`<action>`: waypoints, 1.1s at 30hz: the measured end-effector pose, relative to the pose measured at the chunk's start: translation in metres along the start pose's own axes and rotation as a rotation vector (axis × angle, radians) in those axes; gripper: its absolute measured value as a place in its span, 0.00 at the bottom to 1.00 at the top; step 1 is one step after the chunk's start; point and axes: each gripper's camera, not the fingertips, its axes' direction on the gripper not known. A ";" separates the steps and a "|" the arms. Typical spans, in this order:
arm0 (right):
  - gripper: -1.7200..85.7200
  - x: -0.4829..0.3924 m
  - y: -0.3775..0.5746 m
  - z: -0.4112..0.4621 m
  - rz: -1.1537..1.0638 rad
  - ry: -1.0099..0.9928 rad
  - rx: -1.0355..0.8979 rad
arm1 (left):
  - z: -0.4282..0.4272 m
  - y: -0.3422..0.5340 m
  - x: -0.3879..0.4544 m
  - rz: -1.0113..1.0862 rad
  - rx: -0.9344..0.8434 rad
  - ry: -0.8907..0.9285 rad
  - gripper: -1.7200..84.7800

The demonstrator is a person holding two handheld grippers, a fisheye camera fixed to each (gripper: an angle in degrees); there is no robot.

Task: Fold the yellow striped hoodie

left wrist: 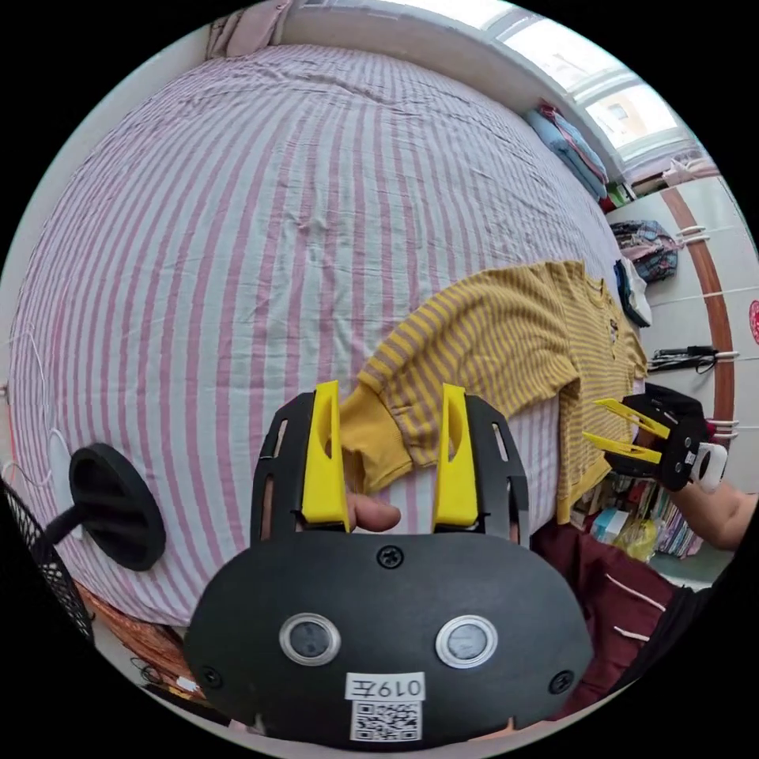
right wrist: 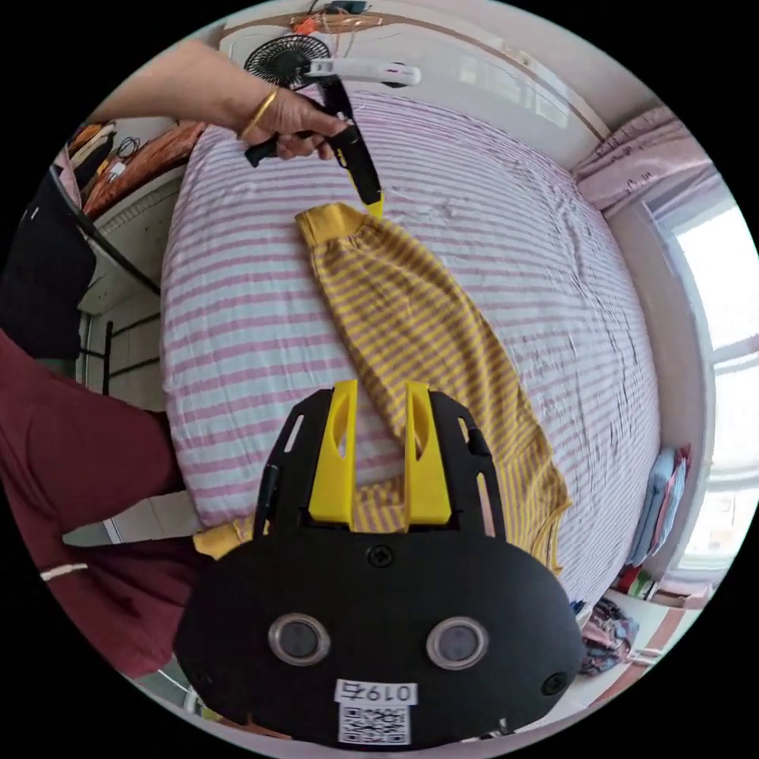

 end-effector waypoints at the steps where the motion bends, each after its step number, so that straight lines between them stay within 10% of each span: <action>1: 0.12 -0.010 -0.002 0.010 -0.025 -0.004 0.000 | -0.003 -0.005 -0.001 0.042 -0.023 -0.021 0.20; 16: 0.05 -0.172 -0.009 0.195 -0.295 -0.050 -0.106 | -0.061 -0.033 0.006 0.183 -0.213 0.117 0.04; 33: 0.02 -0.166 0.105 0.229 0.151 -0.166 -0.073 | -0.131 -0.061 0.063 0.226 -0.361 -0.092 0.03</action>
